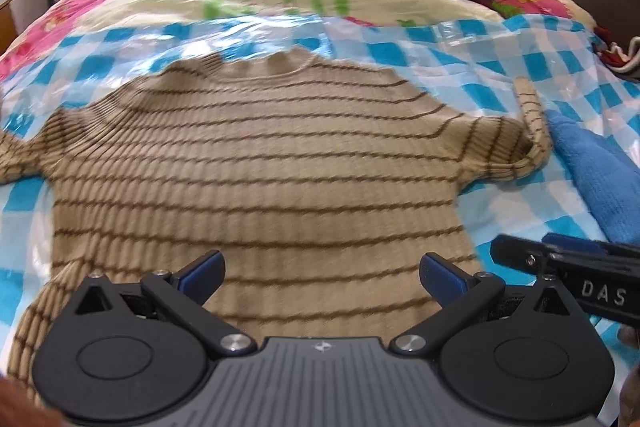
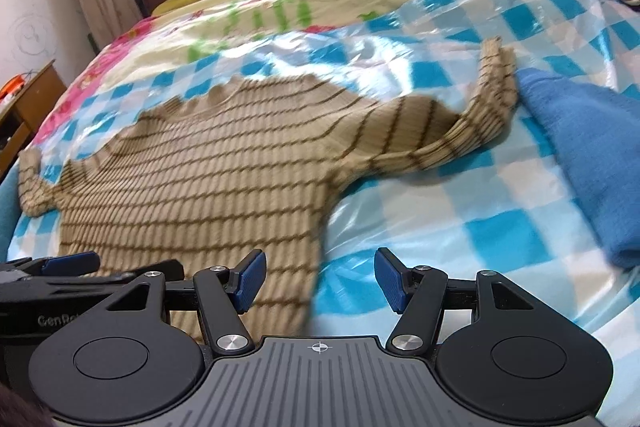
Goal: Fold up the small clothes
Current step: 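Move the right tool to the sweater's sleeve cuff and grasp it, then lift the sleeve with the right tool and lay it across the sweater body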
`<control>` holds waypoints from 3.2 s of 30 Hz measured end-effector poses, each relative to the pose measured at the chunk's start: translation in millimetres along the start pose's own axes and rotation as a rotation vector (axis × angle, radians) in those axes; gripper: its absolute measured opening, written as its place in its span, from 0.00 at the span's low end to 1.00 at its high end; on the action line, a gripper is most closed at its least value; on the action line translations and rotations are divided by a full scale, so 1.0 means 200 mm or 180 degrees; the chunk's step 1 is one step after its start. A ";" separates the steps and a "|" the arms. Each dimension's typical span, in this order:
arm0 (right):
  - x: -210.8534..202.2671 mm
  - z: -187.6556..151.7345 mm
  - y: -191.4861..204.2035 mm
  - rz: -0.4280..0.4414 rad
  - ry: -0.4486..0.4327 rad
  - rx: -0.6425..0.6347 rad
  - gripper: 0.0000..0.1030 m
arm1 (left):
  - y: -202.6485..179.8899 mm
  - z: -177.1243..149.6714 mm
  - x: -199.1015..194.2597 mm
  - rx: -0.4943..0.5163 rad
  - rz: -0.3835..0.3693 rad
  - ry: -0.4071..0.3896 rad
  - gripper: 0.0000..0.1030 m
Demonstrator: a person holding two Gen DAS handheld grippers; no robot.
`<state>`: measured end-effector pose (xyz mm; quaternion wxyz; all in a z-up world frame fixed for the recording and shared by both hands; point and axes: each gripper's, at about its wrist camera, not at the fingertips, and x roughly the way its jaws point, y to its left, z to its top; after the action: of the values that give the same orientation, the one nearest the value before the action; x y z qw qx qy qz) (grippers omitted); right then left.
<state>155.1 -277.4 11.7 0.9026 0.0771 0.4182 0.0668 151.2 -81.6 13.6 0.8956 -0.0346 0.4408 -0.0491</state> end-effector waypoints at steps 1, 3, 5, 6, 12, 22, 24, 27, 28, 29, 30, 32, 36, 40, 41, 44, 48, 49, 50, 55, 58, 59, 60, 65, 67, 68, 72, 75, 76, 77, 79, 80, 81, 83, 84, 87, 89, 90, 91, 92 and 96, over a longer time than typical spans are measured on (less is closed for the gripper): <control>0.00 0.02 -0.03 -0.0035 -0.0028 0.0013 0.58 | -0.03 0.02 0.01 0.0031 -0.0036 -0.0009 1.00; 0.00 0.07 -0.09 -0.0096 -0.0068 0.0069 0.58 | -0.10 0.05 0.04 0.0093 -0.0117 -0.0021 1.00; 0.01 0.13 -0.17 -0.0182 -0.0107 0.0158 0.58 | -0.18 0.09 0.07 0.0164 -0.0197 -0.0032 1.00; 0.02 0.17 -0.21 -0.0246 -0.0149 0.0176 0.59 | -0.22 0.11 0.09 0.0211 -0.0244 -0.0037 1.00; 0.15 0.45 -0.41 -0.0574 -0.0316 0.0310 0.58 | -0.45 0.19 0.21 0.0427 -0.0466 -0.0034 1.00; 0.50 0.64 -0.64 -0.0668 -0.0036 0.0627 0.34 | -0.68 0.26 0.38 0.0612 -0.0539 -0.0052 1.00; 0.53 0.64 -0.67 -0.0688 0.0008 0.0680 0.19 | -0.71 0.27 0.41 0.0668 -0.0493 -0.0049 1.00; 0.50 0.63 -0.69 -0.0673 -0.0030 0.0646 0.11 | -0.74 0.26 0.44 0.0730 -0.0467 -0.0055 1.00; 0.49 0.63 -0.68 -0.0684 -0.0043 0.0598 0.10 | -0.75 0.26 0.44 0.0746 -0.0467 -0.0056 1.00; 0.48 0.62 -0.68 -0.0695 -0.0051 0.0556 0.10 | -0.76 0.26 0.44 0.0760 -0.0465 -0.0060 1.00; 0.47 0.62 -0.67 -0.0703 -0.0055 0.0522 0.10 | -0.76 0.26 0.44 0.0770 -0.0460 -0.0061 1.00; 0.46 0.61 -0.66 -0.0702 -0.0073 0.0467 0.09 | -0.77 0.25 0.44 0.0790 -0.0453 -0.0077 1.00; 0.43 0.62 -0.63 -0.0699 -0.0125 0.0394 0.09 | -0.80 0.25 0.42 0.0867 -0.0414 -0.0128 1.00; 0.39 0.63 -0.62 -0.0667 -0.0164 0.0391 0.08 | -0.81 0.26 0.41 0.0942 -0.0377 -0.0184 1.00; 0.37 0.63 -0.62 -0.0658 -0.0177 0.0387 0.08 | -0.82 0.26 0.41 0.0952 -0.0371 -0.0176 0.97; 0.32 0.64 -0.61 -0.0624 -0.0222 0.0373 0.08 | -0.82 0.27 0.41 0.0971 -0.0371 -0.0154 0.90; 0.24 0.68 -0.55 -0.0482 -0.0311 0.0383 0.08 | -0.80 0.27 0.40 0.0971 -0.0371 -0.0139 0.74; 0.22 0.69 -0.53 -0.0435 -0.0348 0.0367 0.08 | -0.77 0.27 0.39 0.0935 -0.0393 -0.0133 0.73; 0.20 0.71 -0.49 -0.0376 -0.0384 0.0348 0.08 | -0.74 0.27 0.38 0.0885 -0.0412 -0.0134 0.73; 0.11 0.76 -0.25 -0.0032 -0.0502 0.0144 0.08 | -0.53 0.26 0.28 0.0571 -0.0454 -0.0193 0.73; 0.09 0.76 -0.04 0.0224 -0.0507 -0.0042 0.08 | -0.31 0.22 0.20 0.0359 -0.0372 -0.0243 0.73; 0.09 0.76 0.03 0.0314 -0.0503 -0.0083 0.08 | -0.23 0.20 0.17 0.0262 -0.0347 -0.0250 0.73; 0.09 0.75 0.11 0.0412 -0.0497 -0.0138 0.08 | -0.14 0.18 0.15 0.0151 -0.0320 -0.0265 0.73; 0.19 0.64 0.49 0.0879 -0.0390 -0.0523 0.16 | 0.27 0.03 0.03 -0.0308 -0.0028 -0.0348 0.73; 0.31 0.58 0.60 0.0973 -0.0151 -0.0705 0.20 | 0.38 -0.02 0.00 -0.0403 0.0125 -0.0365 0.73; 0.37 0.54 0.64 0.0974 0.0021 -0.0758 0.20 | 0.44 -0.05 -0.01 -0.0436 0.0190 -0.0376 0.73; 0.43 0.40 0.73 0.0963 0.0266 -0.0940 0.24 | 0.57 -0.13 -0.04 -0.0507 0.0316 -0.0436 0.73; 0.38 0.35 0.70 0.0815 0.0202 -0.1057 0.27 | 0.61 -0.14 -0.03 -0.0602 0.0234 -0.0416 0.73; 0.38 0.34 0.68 0.0748 0.0203 -0.1119 0.28 | 0.62 -0.14 -0.02 -0.0638 0.0184 -0.0404 0.73; 0.38 0.33 0.66 0.0659 0.0207 -0.1194 0.28 | 0.62 -0.15 -0.02 -0.0645 0.0156 -0.0400 0.73; 0.40 0.30 0.65 0.0497 0.0243 -0.1347 0.29 | 0.62 -0.15 -0.01 -0.0621 0.0167 -0.0406 0.73; 0.42 0.28 0.65 0.0462 0.0288 -0.1383 0.29 | 0.62 -0.15 -0.01 -0.0608 0.0180 -0.0411 0.73; 0.45 0.28 0.65 0.0441 0.0316 -0.1396 0.29 | 0.62 -0.15 -0.01 -0.0606 0.0182 -0.0424 0.73; 0.48 0.28 0.67 0.0482 0.0300 -0.1408 0.29 | 0.63 -0.14 -0.01 -0.0633 0.0192 -0.0455 0.74; 0.49 0.29 0.70 0.0521 0.0271 -0.1426 0.29 | 0.64 -0.14 -0.02 -0.0640 0.0211 -0.0469 0.74; 0.56 0.31 0.82 0.0613 0.0226 -0.1597 0.29 | 0.67 -0.14 -0.01 -0.0663 0.0274 -0.0467 0.74; 0.64 0.31 0.91 0.0635 0.0227 -0.1750 0.29 | 0.69 -0.14 0.00 -0.0702 0.0270 -0.0450 0.74; 0.68 0.31 0.95 0.0631 0.0236 -0.1805 0.29 | 0.70 -0.14 0.00 -0.0711 0.0279 -0.0451 0.74; 0.72 0.31 0.99 0.0623 0.0252 -0.1853 0.31 | 0.70 -0.14 0.00 -0.0714 0.0287 -0.0456 0.74; 0.76 0.31 1.02 0.0608 0.0258 -0.1905 0.31 | 0.71 -0.14 0.00 -0.0721 0.0289 -0.0457 0.74; 0.82 0.30 1.10 0.0448 0.0180 -0.2056 0.19 | 0.74 -0.14 0.01 -0.0802 0.0276 -0.0438 0.74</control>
<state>294.4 -36.9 -29.4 0.8616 -0.1863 0.3940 0.2602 138.7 65.4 -21.3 0.9135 -0.1310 0.3821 0.0478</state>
